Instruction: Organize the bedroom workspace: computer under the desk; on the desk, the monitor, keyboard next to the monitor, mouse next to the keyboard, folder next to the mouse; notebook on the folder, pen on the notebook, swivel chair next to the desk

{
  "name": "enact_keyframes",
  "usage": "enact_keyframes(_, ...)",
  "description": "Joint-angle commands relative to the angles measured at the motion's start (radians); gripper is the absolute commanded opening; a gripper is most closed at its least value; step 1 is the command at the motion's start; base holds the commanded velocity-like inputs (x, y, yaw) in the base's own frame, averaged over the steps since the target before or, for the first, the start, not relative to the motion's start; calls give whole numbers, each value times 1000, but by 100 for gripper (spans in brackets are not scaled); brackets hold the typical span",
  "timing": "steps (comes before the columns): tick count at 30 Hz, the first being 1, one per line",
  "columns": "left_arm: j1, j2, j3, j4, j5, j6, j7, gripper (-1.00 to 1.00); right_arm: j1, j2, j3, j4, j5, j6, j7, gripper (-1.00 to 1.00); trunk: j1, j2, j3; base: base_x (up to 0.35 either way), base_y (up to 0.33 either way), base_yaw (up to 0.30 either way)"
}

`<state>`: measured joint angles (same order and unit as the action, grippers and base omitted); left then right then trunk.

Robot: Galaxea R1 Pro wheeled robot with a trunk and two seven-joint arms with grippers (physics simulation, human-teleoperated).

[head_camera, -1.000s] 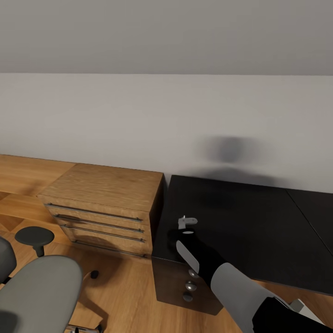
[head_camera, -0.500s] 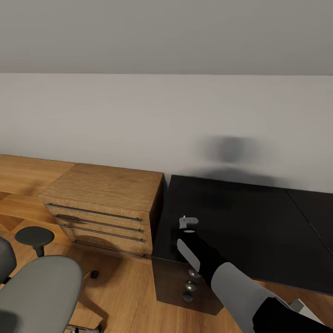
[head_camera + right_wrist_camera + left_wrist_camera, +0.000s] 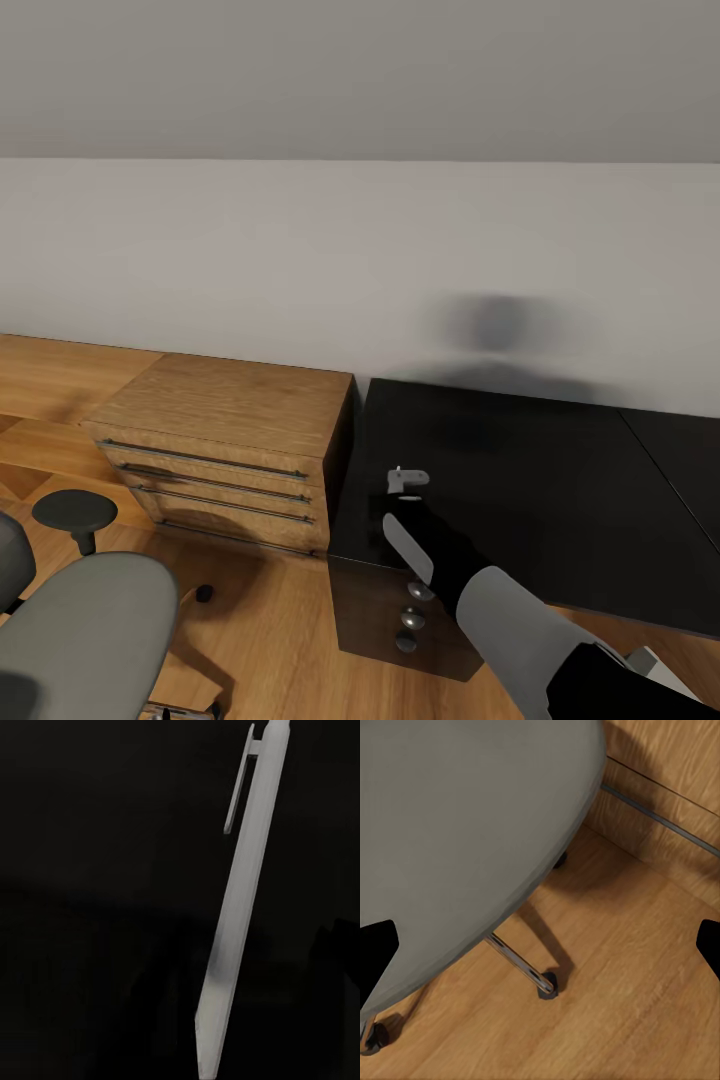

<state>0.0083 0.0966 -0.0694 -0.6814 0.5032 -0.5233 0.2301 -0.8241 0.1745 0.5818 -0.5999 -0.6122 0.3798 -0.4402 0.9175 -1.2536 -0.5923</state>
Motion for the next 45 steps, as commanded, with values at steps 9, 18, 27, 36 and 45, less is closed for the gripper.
enact_keyframes(9,0,2,-7,-2,5,-3,9,100,0,0,1,42,-101,13,-11,-100,0,0,-1,0,0,0)
enact_keyframes(18,0,2,-7,-2,5,-3,9,100,0,0,0,24,-105,36,-9,-100,0,0,-1,0,0,0)
enact_keyframes(27,1,-8,-7,-1,5,-3,9,100,0,0,-7,20,-114,49,-9,-100,0,0,-1,0,0,0)
enact_keyframes(36,0,-9,-7,-1,5,-3,9,100,0,0,-30,6,-153,96,-9,-100,0,0,-1,0,0,0)
enact_keyframes(45,0,-9,-7,-1,5,-3,9,100,0,0,-31,5,-155,98,-9,-100,0,0,-1,0,0,0)
